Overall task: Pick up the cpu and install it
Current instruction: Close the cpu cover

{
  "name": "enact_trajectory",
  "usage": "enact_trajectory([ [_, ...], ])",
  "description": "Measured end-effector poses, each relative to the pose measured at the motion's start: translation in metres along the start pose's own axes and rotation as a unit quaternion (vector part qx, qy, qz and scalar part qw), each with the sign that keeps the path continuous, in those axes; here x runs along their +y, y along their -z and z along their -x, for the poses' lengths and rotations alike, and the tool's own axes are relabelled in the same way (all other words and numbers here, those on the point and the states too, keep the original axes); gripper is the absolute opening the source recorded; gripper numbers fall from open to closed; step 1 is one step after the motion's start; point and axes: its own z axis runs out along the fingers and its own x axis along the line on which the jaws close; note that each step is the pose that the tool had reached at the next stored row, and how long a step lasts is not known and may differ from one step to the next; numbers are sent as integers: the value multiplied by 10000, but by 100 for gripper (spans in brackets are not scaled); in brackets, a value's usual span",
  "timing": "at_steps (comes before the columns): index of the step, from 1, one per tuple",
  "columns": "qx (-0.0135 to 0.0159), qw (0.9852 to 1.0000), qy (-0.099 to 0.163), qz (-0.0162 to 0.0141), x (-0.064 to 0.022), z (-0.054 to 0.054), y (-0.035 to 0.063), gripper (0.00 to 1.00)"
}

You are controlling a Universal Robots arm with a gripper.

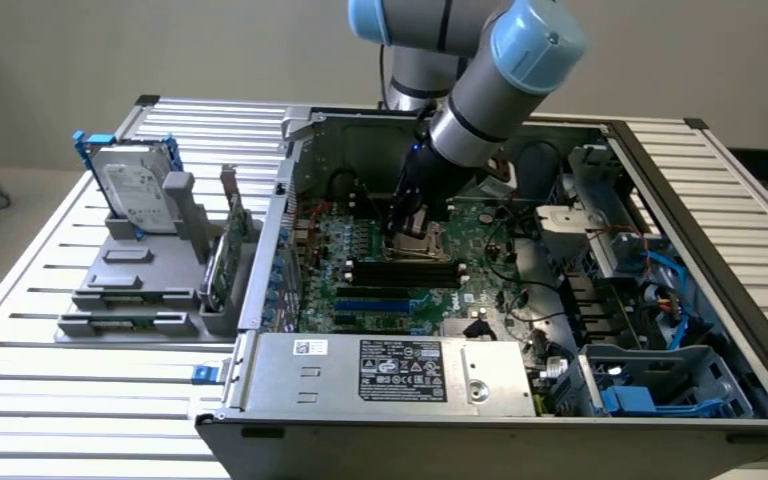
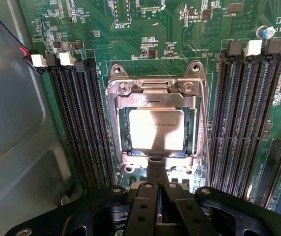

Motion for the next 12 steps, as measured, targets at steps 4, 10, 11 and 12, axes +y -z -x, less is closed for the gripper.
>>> enact_trajectory([
  [4, 0, 10000, -2, 0, 9, -5, -39, 11],
  [10, -1, 10000, -9, -1, 17, -19, -81, 11],
  [11, 1, 10000, -9, 0, 19, -22, -85, 11],
  [12, 3, 10000, -10, 1, 19, -23, -89, 11],
])
